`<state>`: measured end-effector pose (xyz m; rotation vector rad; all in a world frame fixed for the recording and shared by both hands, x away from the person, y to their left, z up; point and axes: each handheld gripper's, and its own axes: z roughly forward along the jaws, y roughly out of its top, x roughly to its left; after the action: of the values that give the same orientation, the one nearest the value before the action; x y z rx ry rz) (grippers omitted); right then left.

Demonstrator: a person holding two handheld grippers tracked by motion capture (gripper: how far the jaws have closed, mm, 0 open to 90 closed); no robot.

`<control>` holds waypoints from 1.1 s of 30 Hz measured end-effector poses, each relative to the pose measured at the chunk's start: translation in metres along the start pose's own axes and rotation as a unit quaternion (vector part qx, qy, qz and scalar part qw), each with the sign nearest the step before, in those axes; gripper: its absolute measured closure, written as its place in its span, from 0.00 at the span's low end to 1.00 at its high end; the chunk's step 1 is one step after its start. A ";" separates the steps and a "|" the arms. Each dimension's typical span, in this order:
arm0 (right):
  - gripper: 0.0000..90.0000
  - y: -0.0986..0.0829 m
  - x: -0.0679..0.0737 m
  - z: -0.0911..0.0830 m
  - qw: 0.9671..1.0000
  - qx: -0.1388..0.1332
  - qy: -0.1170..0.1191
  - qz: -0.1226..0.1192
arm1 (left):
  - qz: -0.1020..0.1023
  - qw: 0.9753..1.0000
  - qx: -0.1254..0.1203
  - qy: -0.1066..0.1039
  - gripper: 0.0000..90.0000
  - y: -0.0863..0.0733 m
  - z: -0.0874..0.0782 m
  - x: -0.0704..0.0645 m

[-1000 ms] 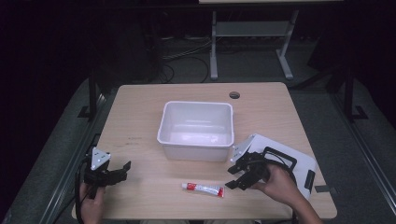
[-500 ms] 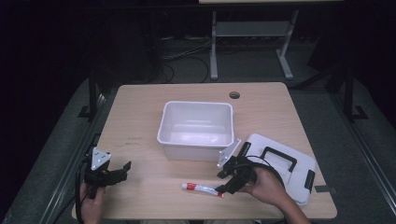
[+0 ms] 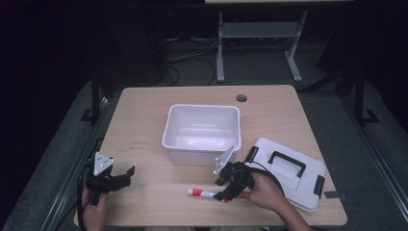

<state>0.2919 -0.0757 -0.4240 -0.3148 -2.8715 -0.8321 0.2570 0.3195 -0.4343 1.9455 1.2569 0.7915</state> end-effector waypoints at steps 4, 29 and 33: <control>0.52 0.004 0.000 0.004 1.000 0.002 0.003 -0.002 | 0.000 1.000 0.000 0.000 0.16 0.000 0.000 0.000; 0.62 0.023 -0.002 0.035 0.999 0.042 0.012 -0.030 | -0.002 1.000 -0.002 0.000 0.16 0.000 -0.001 0.002; 0.67 0.024 -0.002 0.038 0.998 0.047 0.012 -0.036 | -0.005 1.000 -0.003 0.000 0.16 -0.001 -0.001 0.003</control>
<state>0.2968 -0.0354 -0.4436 -0.1918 -2.9032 -0.7051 0.2568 0.3222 -0.4339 1.9337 1.2612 0.7901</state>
